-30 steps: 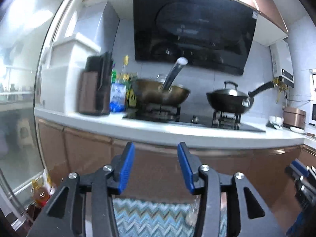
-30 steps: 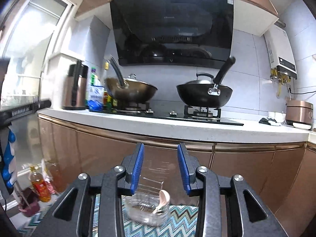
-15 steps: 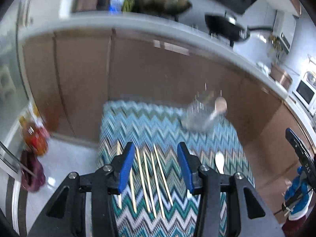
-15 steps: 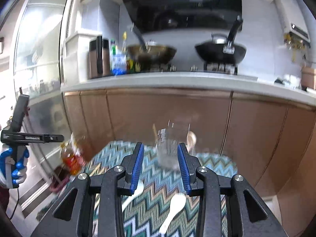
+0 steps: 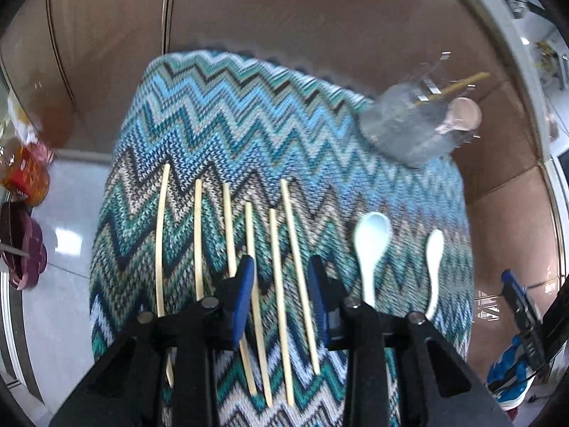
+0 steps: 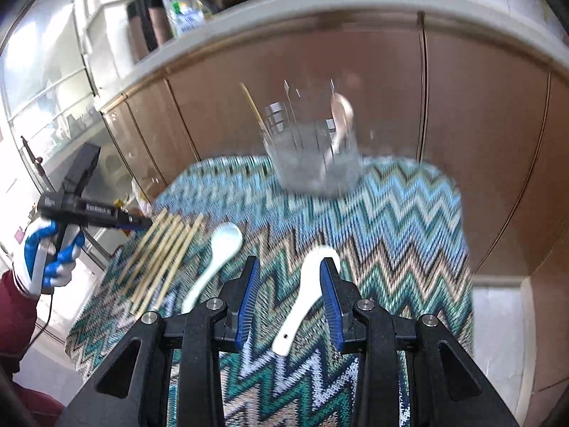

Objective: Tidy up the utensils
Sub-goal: 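Grasp another white spoon with the right gripper while the left gripper grasps a chopstick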

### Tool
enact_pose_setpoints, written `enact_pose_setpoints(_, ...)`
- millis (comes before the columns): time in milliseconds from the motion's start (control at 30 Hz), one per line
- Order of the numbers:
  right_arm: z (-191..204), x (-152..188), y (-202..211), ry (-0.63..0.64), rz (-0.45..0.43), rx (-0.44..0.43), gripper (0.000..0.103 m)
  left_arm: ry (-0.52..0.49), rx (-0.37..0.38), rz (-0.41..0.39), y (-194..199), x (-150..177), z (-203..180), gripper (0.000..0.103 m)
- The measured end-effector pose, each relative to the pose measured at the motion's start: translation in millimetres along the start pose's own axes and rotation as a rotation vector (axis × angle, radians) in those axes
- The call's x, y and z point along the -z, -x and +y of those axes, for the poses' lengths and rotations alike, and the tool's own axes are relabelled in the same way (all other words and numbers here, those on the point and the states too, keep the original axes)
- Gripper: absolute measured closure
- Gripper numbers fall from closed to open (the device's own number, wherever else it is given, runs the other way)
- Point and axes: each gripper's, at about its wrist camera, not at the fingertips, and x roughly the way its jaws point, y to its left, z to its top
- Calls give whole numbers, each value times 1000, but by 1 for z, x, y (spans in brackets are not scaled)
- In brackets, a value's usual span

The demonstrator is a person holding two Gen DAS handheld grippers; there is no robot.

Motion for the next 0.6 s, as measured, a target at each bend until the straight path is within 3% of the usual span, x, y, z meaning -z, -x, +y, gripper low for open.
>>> enact_pose_setpoints(233, -26, 5, -43, -47, 95, -29, 68, 13, -31, 68, -36, -23, 7, 87)
enact_pose_setpoints(600, -52, 6, -86, -92, 200, -95, 68, 11, -97, 152, -72, -37, 13, 91)
